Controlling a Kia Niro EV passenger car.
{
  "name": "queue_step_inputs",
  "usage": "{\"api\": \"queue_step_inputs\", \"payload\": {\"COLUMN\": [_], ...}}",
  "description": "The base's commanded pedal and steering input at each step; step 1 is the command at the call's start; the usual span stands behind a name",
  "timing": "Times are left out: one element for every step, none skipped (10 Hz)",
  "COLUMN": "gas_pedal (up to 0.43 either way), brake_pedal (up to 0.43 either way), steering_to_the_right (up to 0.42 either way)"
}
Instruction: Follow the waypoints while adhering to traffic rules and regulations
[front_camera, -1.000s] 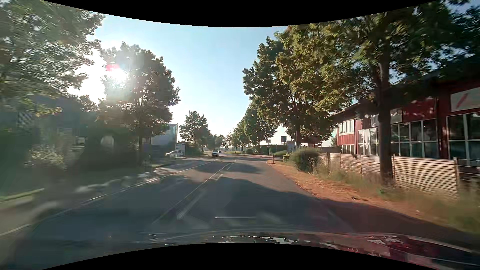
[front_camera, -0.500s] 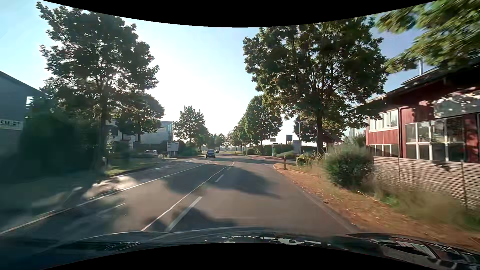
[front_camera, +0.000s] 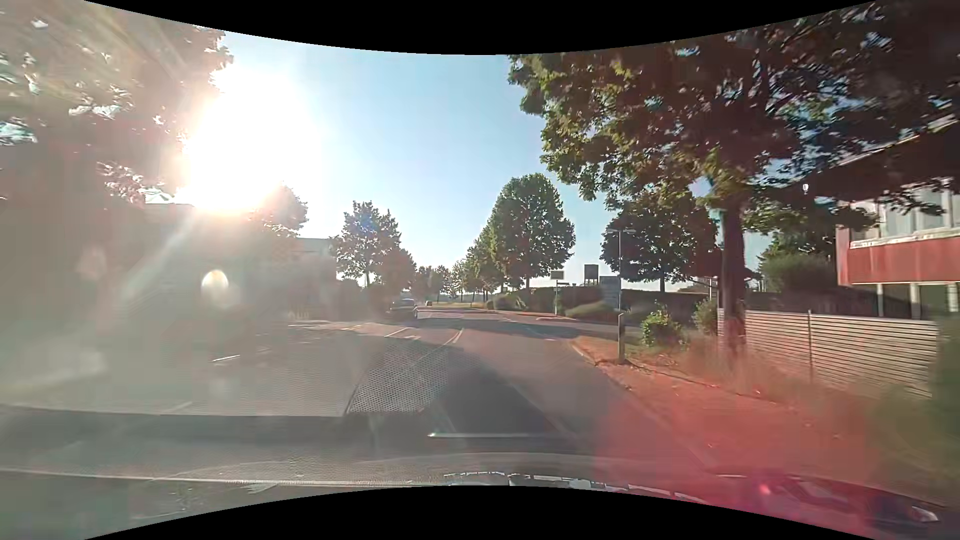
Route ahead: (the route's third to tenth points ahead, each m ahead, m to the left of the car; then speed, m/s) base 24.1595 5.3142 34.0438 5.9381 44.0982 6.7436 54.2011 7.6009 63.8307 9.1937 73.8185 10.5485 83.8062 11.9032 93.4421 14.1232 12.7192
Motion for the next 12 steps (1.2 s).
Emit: {"api": "queue_step_inputs", "payload": {"gas_pedal": [0.079, 0.079, 0.079, 0.079, 0.079, 0.079, 0.079, 0.079, 0.079, 0.079, 0.079, 0.079], "brake_pedal": [0.0, 0.0, 0.0, 0.0, 0.0, 0.0, 0.0, 0.0, 0.0, 0.0, 0.0, 0.0], "steering_to_the_right": [-0.001, -0.001, -0.001, -0.002, -0.003, -0.004, -0.005, -0.007, -0.008, -0.008, -0.008, -0.009]}}
